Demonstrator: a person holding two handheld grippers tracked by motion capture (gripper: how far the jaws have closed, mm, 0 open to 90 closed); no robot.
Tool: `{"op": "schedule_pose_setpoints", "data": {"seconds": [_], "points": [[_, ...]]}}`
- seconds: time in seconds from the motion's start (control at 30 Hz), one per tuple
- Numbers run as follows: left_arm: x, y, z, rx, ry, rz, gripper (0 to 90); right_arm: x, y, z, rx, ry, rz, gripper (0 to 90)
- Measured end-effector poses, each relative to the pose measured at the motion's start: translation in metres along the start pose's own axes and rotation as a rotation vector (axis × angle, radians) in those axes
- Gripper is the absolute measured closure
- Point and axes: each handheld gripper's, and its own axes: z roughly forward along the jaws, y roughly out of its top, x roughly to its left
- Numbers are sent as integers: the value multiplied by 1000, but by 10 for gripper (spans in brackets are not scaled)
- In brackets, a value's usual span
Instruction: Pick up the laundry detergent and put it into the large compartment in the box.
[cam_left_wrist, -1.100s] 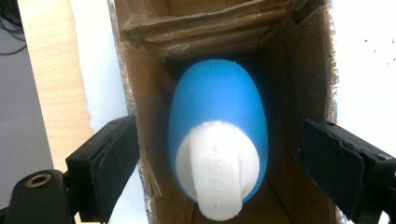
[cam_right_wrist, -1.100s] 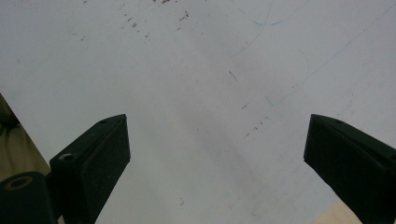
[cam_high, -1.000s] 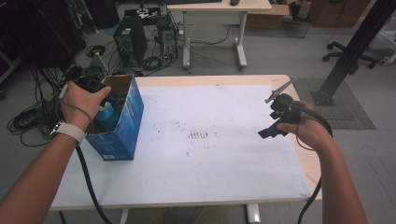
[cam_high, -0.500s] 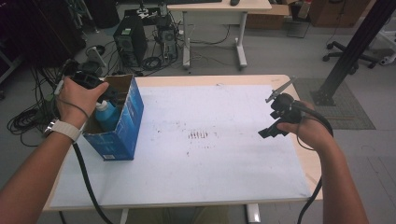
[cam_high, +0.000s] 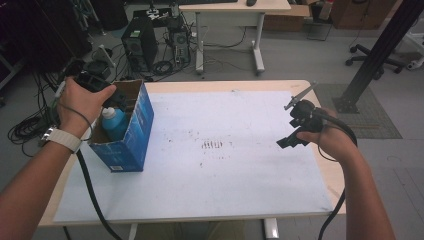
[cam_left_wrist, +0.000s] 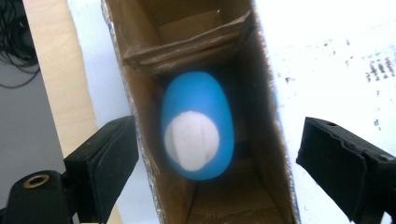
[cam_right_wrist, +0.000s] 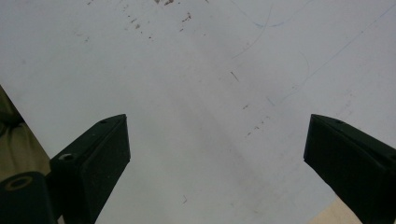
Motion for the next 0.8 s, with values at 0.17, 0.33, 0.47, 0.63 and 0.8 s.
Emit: {"op": "schedule_pose_setpoints", "data": {"seconds": [0.17, 0.33, 0.47, 0.63, 0.8], "points": [[-5, 0, -7, -8, 4, 32, 124, 1, 1, 0, 4, 1, -2, 72], [-10, -1, -13, -23, -5, 58, 123, 1, 1, -1, 5, 0, -1, 72], [-15, 0, -18, -28, -9, 87, 123, 2, 1, -2, 2, 0, -1, 72], [-23, 0, -25, -35, -16, 128, 121, 2, 2, -2, 2, 0, -3, 72], [-31, 0, -34, -47, -22, 162, 118, 2, 2, -2, 3, 1, -5, 72]]}}
